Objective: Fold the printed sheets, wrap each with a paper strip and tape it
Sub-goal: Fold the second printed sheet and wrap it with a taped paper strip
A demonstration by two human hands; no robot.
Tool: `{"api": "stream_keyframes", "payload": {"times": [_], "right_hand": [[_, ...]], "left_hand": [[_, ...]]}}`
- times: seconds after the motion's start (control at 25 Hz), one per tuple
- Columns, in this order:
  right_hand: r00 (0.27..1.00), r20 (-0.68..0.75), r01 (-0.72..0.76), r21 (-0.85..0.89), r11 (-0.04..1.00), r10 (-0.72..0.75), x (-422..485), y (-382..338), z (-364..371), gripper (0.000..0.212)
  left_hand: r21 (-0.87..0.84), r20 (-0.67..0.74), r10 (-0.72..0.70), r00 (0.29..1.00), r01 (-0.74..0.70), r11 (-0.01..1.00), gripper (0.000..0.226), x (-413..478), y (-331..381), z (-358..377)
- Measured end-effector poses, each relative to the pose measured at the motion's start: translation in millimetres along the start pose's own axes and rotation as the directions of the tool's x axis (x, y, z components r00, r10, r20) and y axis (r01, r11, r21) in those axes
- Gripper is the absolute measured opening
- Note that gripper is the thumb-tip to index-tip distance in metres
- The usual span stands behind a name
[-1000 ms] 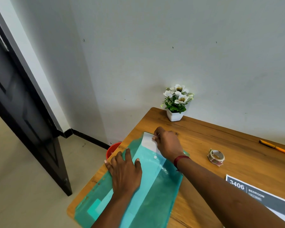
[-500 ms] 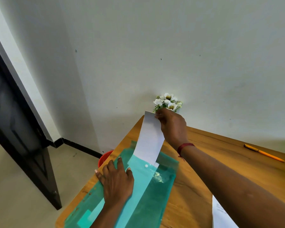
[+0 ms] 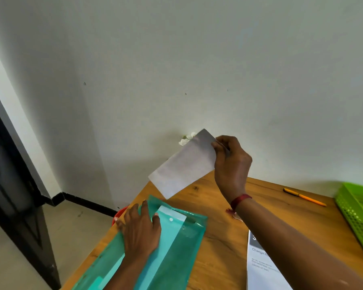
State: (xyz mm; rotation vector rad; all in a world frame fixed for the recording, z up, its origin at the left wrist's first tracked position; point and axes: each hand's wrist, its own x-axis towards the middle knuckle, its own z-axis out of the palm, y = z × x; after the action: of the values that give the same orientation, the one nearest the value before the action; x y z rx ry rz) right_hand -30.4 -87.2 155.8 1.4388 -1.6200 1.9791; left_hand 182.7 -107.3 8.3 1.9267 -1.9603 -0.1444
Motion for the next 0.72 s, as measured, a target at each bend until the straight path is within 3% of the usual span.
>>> {"api": "stream_keyframes", "payload": {"times": [0.2, 0.36, 0.44, 0.56, 0.72], "right_hand": [[0.955, -0.062, -0.285, 0.073, 0.956, 0.29, -23.3, 17.0, -37.3, 0.008], [0.885, -0.081, -0.445, 0.135, 0.885, 0.458, -41.6, 28.4, -69.4, 0.006], [0.83, -0.063, -0.534, 0.194, 0.823, 0.554, -54.1, 35.7, -87.2, 0.007], [0.686, 0.006, -0.686, 0.34, 0.643, 0.728, -80.4, 46.3, -117.5, 0.009], [0.533, 0.131, -0.798, 0.405, 0.446, 0.836, -128.0, 63.5, -166.2, 0.014]], "left_hand": [[-0.181, -0.09, 0.189, 0.978, -0.202, 0.962, 0.061, -12.4, 36.1, -10.7], [-0.205, -0.124, 0.381, 0.916, -0.4, 0.893, 0.07, -28.5, 59.8, -13.9], [-0.153, -0.13, 0.5, 0.856, -0.516, 0.843, 0.078, -37.4, 70.2, -13.4], [-0.073, -0.121, 0.683, 0.72, -0.693, 0.718, 0.089, -52.0, 87.5, -9.2], [-0.001, -0.03, 0.811, 0.584, -0.811, 0.585, 0.107, -82.3, 107.7, 10.3]]}}
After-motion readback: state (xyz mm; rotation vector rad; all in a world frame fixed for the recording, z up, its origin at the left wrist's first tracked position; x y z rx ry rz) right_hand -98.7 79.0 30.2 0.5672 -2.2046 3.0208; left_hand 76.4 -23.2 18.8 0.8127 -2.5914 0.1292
